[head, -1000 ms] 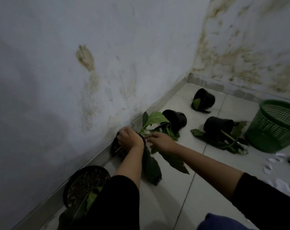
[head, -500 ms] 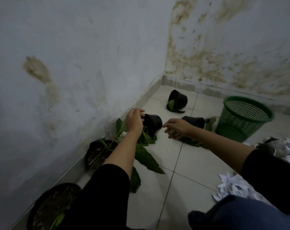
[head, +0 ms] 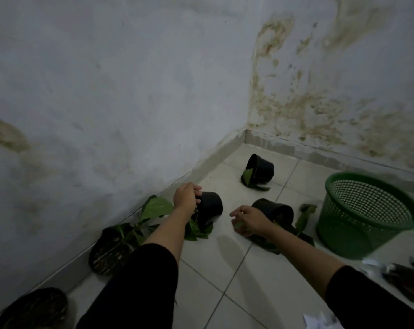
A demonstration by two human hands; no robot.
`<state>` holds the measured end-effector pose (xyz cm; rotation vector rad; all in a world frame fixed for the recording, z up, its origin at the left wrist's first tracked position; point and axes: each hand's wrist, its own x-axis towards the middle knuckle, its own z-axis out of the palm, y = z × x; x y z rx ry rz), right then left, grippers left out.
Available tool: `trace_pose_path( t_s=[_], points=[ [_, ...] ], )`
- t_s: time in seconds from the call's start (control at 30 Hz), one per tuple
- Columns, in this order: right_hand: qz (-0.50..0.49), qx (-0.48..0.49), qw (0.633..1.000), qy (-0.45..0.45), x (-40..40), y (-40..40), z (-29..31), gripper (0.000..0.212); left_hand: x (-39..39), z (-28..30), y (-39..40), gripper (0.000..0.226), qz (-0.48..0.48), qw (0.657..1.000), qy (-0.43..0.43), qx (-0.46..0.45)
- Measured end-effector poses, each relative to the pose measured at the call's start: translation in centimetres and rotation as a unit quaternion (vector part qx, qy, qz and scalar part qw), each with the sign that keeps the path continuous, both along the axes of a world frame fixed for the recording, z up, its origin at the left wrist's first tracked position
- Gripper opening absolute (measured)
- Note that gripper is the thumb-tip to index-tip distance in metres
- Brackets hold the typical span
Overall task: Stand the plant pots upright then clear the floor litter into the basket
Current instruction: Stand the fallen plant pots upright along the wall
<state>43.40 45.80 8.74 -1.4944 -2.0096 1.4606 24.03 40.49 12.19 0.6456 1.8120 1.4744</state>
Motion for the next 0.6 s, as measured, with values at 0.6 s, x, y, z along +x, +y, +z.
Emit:
trace_pose_path(
  t_s=[0.6],
  points=[
    [0.027, 0.034, 0.997, -0.057, -3.7, 3.3, 1.5, 0.023, 0.2, -2.0, 5.3, 0.040, 0.136, 0.970, -0.181, -0.092]
  ],
)
